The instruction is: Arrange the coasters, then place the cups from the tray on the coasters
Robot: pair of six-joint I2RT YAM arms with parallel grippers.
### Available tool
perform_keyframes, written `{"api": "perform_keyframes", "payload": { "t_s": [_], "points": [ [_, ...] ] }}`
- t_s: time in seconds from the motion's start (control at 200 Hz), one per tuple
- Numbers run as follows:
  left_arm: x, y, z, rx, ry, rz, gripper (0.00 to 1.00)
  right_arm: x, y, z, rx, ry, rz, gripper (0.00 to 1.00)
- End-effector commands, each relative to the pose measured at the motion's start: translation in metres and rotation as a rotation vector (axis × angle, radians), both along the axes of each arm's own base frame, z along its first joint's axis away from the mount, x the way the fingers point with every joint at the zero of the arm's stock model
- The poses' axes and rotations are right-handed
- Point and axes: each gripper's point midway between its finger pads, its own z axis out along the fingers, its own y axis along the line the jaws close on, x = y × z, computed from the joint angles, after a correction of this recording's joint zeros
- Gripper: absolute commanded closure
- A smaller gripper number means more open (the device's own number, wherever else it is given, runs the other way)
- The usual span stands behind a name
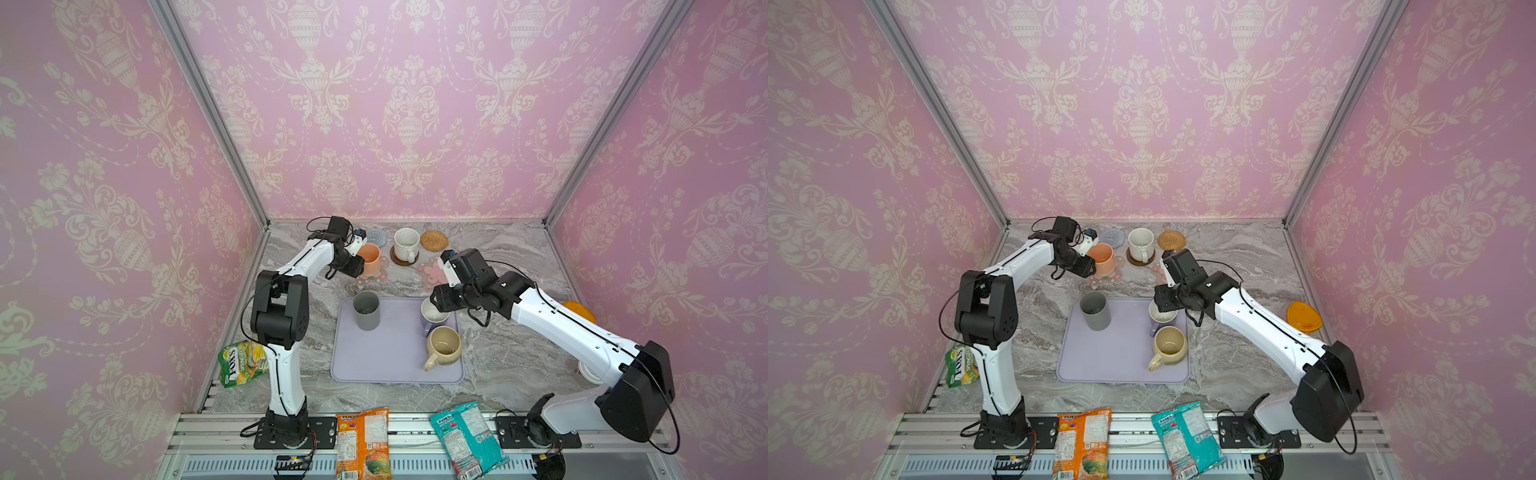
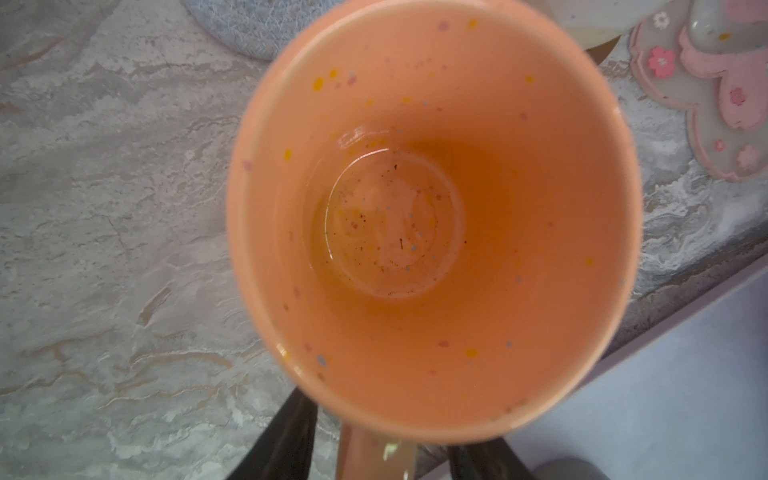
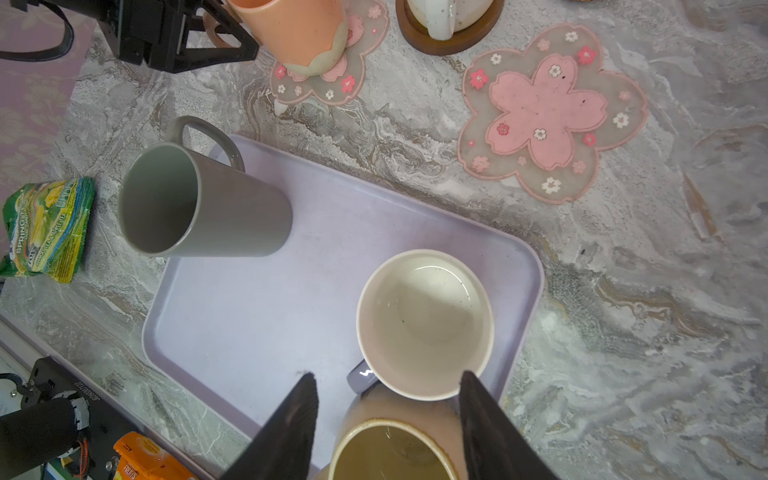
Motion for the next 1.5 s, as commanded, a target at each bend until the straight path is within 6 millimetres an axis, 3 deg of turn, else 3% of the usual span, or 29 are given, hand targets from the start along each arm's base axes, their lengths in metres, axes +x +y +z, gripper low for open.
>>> {"api": "perform_keyframes", "payload": {
  "t_s": [0.0,0.18,0.335,0.62,0.776,0.846,0.861,0.901,1.091,1.231,1.496],
  "points": [
    [0.006,-0.007,0.001,-0.046,-0.001,-0.019,0.57,0.003,0.001,0.003,0.009,0.011,-0.015,0.44],
    [0.001,-0.008,0.0,-0.049,0.014,-0.02,0.82,0.003,0.002,0.005,0.017,0.012,-0.012,0.44],
    [-0.001,-0.006,0.017,-0.05,-0.037,-0.008,0.94,0.003,0.005,0.006,0.031,0.014,-0.007,0.44],
    [0.011,-0.017,0.076,-0.028,-0.177,0.022,0.97,0.002,0.005,0.004,0.038,0.011,-0.005,0.44],
    [0.013,-0.033,0.092,0.085,-0.205,0.058,0.98,0.0,0.003,0.0,0.039,0.007,-0.009,0.44],
    [0.014,-0.038,0.091,0.137,-0.208,0.112,0.98,0.0,0.003,0.002,0.042,-0.002,-0.006,0.44],
    [0.014,-0.039,0.091,0.145,-0.207,0.126,0.98,-0.004,0.0,-0.01,0.025,0.021,-0.006,0.44],
    [0.015,-0.04,0.089,0.16,-0.206,0.178,0.99,-0.005,-0.001,-0.012,0.021,0.022,-0.004,0.44],
    [0.019,-0.052,0.07,0.124,-0.186,0.361,1.0,-0.006,-0.003,-0.012,0.008,0.008,0.01,0.44],
    [0.021,-0.051,0.056,0.11,-0.166,0.48,1.0,-0.008,-0.006,-0.011,0.001,-0.005,0.017,0.44],
    [0.023,-0.05,0.041,0.097,-0.149,0.549,0.99,-0.01,-0.008,-0.015,-0.009,-0.008,0.029,0.44]
  ]
}}
